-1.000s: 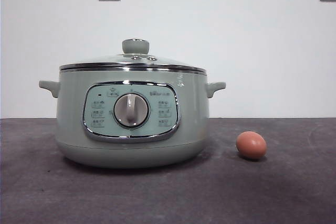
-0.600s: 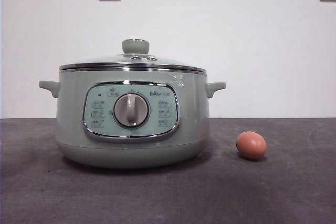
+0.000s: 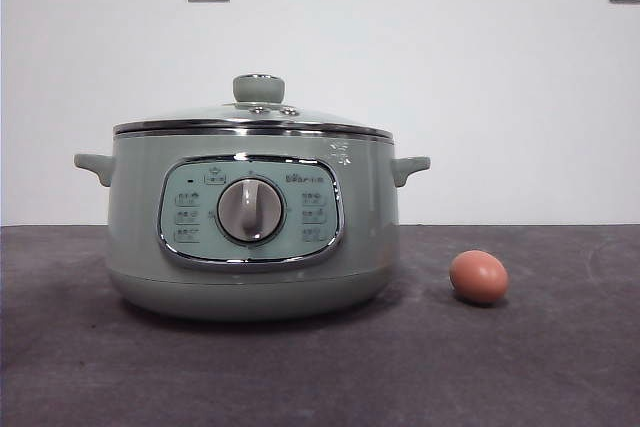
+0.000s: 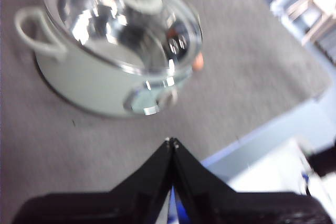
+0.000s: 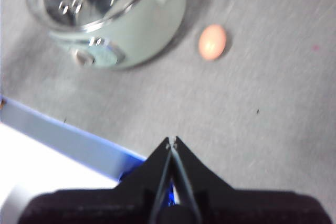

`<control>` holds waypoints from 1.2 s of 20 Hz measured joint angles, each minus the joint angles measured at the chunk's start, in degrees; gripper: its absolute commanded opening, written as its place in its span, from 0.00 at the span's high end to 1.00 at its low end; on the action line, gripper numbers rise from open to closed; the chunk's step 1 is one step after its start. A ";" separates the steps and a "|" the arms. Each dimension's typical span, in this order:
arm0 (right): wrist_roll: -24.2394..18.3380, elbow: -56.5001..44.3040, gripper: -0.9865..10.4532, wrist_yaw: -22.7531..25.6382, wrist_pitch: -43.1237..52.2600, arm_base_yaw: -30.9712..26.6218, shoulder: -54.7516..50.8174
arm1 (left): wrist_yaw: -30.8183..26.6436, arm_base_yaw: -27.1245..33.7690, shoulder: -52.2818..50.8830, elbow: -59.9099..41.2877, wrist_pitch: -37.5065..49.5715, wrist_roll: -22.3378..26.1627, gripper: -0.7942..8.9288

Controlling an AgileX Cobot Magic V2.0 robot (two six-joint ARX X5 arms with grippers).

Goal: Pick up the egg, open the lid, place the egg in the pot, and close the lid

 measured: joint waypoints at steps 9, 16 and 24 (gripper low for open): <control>0.33 0.02 0.34 0.02 -1.66 0.00 0.07 | -0.04 -1.20 1.18 1.75 -4.85 4.48 0.24; 1.01 0.02 0.34 0.04 -1.36 0.37 0.77 | -0.04 -1.20 1.18 1.75 -4.85 4.46 0.24; 1.36 0.04 0.34 0.07 6.67 3.98 13.25 | 0.00 -1.22 1.18 1.75 -4.83 4.83 0.24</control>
